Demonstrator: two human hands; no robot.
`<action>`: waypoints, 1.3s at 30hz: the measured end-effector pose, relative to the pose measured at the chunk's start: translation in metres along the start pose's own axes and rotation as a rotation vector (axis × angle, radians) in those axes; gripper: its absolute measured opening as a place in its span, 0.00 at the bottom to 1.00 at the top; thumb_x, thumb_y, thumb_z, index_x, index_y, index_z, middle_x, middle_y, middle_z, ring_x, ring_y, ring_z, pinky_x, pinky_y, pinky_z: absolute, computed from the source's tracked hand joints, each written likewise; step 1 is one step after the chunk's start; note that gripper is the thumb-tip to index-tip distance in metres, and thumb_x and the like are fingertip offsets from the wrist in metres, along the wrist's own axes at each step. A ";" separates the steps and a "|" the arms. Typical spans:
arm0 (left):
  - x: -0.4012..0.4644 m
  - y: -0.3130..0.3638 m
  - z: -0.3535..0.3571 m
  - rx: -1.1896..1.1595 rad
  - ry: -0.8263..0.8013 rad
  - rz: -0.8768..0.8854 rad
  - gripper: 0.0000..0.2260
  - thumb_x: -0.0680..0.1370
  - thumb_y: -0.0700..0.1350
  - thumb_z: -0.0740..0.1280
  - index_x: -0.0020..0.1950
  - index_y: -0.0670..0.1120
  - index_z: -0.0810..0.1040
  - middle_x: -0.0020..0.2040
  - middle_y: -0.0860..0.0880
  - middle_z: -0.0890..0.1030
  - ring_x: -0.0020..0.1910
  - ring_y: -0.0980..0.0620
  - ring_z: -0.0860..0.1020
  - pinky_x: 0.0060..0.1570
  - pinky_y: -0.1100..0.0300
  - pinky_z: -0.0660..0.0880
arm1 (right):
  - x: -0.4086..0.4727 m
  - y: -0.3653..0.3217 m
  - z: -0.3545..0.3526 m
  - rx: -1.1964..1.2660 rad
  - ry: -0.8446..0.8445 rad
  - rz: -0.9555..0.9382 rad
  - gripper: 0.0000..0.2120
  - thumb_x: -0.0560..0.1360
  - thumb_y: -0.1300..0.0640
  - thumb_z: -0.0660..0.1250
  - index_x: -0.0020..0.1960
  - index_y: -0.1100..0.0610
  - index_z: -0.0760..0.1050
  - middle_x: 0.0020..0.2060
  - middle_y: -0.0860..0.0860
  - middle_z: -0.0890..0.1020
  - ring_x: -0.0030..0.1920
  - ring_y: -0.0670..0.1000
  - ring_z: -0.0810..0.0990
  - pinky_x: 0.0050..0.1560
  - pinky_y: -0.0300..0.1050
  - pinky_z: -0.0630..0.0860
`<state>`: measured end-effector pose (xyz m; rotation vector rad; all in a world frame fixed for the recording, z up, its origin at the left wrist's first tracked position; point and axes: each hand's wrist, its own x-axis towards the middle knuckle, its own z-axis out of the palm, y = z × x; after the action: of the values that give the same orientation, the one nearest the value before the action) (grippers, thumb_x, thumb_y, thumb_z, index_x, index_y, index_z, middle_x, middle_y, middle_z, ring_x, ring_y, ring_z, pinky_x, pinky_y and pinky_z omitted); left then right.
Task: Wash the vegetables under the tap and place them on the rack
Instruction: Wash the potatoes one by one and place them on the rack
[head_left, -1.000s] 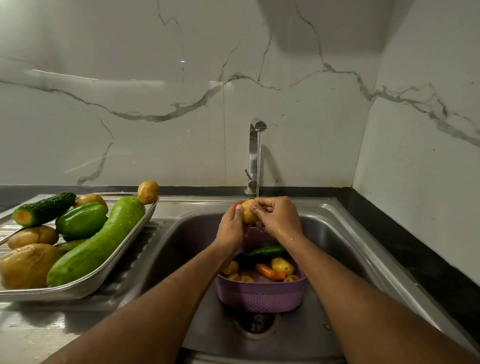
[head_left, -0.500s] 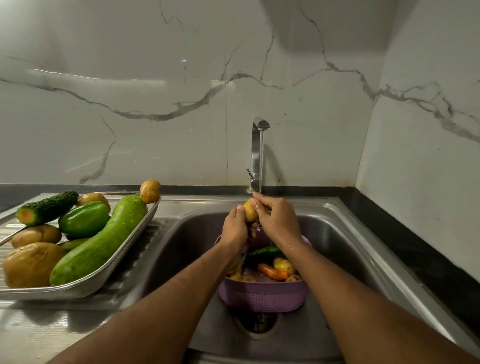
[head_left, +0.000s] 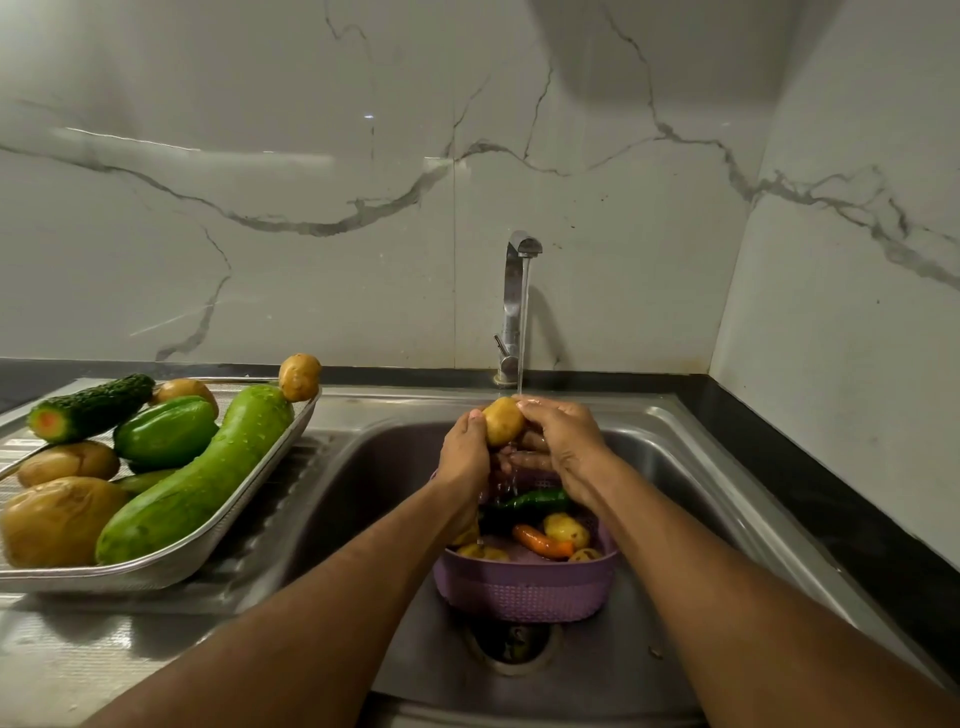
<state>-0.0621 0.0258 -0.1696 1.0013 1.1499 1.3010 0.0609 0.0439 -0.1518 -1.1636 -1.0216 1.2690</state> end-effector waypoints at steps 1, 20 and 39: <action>-0.001 0.001 0.001 0.003 -0.002 0.004 0.13 0.88 0.53 0.50 0.62 0.53 0.73 0.55 0.42 0.81 0.53 0.46 0.82 0.54 0.49 0.80 | -0.002 -0.001 0.001 0.020 0.033 0.003 0.10 0.80 0.55 0.71 0.59 0.58 0.82 0.53 0.59 0.84 0.51 0.59 0.87 0.45 0.56 0.86; 0.003 -0.002 -0.002 0.180 0.033 0.106 0.18 0.89 0.51 0.49 0.64 0.44 0.75 0.36 0.48 0.76 0.31 0.58 0.74 0.29 0.67 0.73 | 0.002 -0.002 0.005 -0.054 0.101 -0.065 0.08 0.78 0.55 0.73 0.54 0.57 0.84 0.51 0.57 0.86 0.51 0.57 0.86 0.41 0.46 0.85; -0.003 0.002 0.002 0.176 0.017 0.167 0.14 0.89 0.51 0.50 0.63 0.50 0.73 0.48 0.51 0.79 0.49 0.57 0.78 0.54 0.59 0.76 | 0.004 0.003 0.005 -0.008 0.131 -0.066 0.10 0.78 0.56 0.74 0.55 0.60 0.83 0.51 0.59 0.85 0.49 0.59 0.87 0.35 0.46 0.85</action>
<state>-0.0604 0.0228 -0.1676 1.2399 1.2313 1.3586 0.0561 0.0479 -0.1538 -1.1935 -0.9610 1.1236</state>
